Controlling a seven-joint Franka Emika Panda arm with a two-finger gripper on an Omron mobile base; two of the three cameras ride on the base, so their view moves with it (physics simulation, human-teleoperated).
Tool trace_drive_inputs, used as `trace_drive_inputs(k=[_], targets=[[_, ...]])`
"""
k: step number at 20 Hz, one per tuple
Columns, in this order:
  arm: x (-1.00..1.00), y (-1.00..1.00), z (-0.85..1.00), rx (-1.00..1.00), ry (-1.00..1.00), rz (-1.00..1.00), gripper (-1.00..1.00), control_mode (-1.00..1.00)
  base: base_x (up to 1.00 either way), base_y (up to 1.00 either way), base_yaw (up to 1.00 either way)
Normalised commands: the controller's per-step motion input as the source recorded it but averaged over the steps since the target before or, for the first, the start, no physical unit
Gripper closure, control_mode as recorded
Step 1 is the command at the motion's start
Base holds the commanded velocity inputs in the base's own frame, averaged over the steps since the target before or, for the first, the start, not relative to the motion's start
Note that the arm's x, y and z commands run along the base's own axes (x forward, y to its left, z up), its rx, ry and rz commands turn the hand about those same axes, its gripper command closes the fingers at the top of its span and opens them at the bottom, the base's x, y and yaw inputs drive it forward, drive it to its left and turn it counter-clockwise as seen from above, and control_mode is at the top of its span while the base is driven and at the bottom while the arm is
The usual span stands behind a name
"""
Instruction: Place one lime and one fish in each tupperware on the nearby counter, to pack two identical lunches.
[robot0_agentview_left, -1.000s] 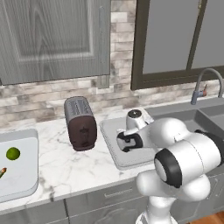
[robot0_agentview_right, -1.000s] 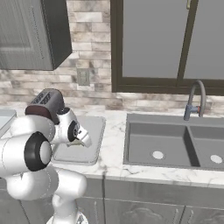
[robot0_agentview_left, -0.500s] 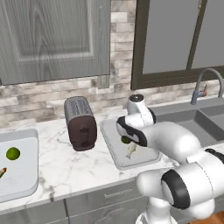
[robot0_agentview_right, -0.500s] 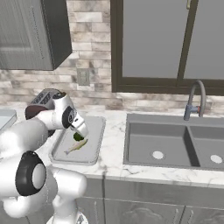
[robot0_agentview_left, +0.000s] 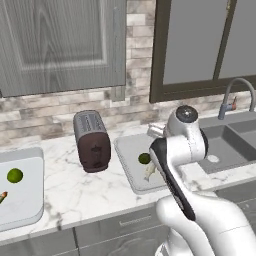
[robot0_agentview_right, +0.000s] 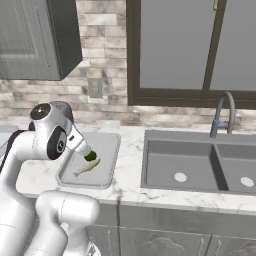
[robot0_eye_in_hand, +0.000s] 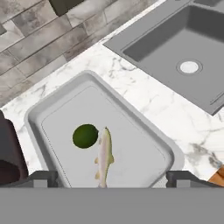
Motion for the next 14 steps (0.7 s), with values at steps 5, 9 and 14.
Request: trace_drive_inputs(k=[5,9,14], targets=[[-1.0,-0.85,0.06,0.17,-0.47,0.0,-1.0,-1.0,0.0,0.0,0.0],[-1.0,-1.0,0.0,0.25,-0.44,0.0,-1.0,-1.0,0.0,0.0,0.0],[-1.0,-1.0,-0.01,0.28,-0.43,0.0,-1.0,-1.0,0.0,0.0,0.0]])
